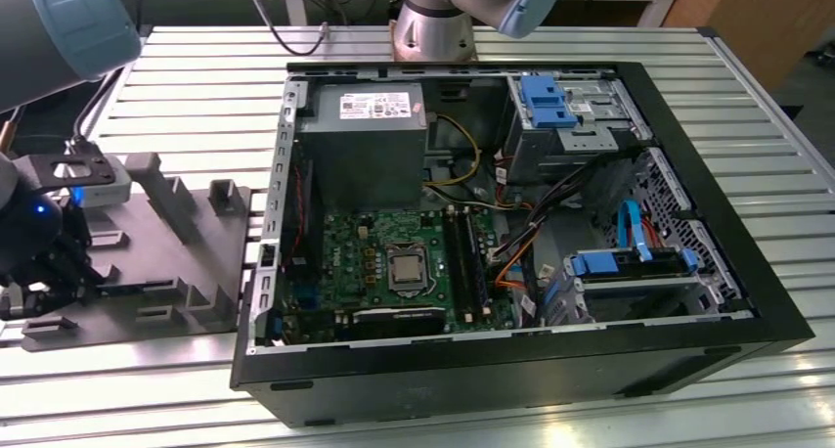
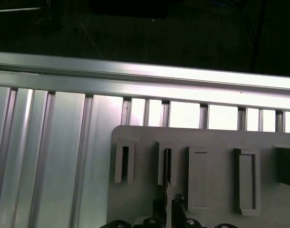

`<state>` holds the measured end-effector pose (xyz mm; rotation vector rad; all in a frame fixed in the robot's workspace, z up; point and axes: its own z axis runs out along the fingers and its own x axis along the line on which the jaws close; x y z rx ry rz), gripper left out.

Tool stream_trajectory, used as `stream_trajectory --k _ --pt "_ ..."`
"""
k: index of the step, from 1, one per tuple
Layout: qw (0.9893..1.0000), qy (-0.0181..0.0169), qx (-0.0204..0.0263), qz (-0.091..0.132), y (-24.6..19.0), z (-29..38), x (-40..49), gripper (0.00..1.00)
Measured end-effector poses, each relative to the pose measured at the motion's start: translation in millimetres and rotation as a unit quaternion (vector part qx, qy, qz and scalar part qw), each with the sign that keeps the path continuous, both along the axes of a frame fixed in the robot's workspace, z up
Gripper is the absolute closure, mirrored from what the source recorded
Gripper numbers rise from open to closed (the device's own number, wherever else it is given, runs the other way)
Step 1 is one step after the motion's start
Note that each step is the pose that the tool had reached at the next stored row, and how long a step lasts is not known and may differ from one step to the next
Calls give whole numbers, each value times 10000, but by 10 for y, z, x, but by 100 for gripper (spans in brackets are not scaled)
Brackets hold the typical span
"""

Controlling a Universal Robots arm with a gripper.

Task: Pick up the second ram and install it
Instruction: 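Pick up the second ram and move it above second insertion slot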

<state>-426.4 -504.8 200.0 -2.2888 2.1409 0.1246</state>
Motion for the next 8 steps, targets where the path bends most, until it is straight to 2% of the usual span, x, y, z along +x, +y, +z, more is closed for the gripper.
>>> stream_trajectory --k 8 --pt "9999 0 1 155 -4 -10 27 78"
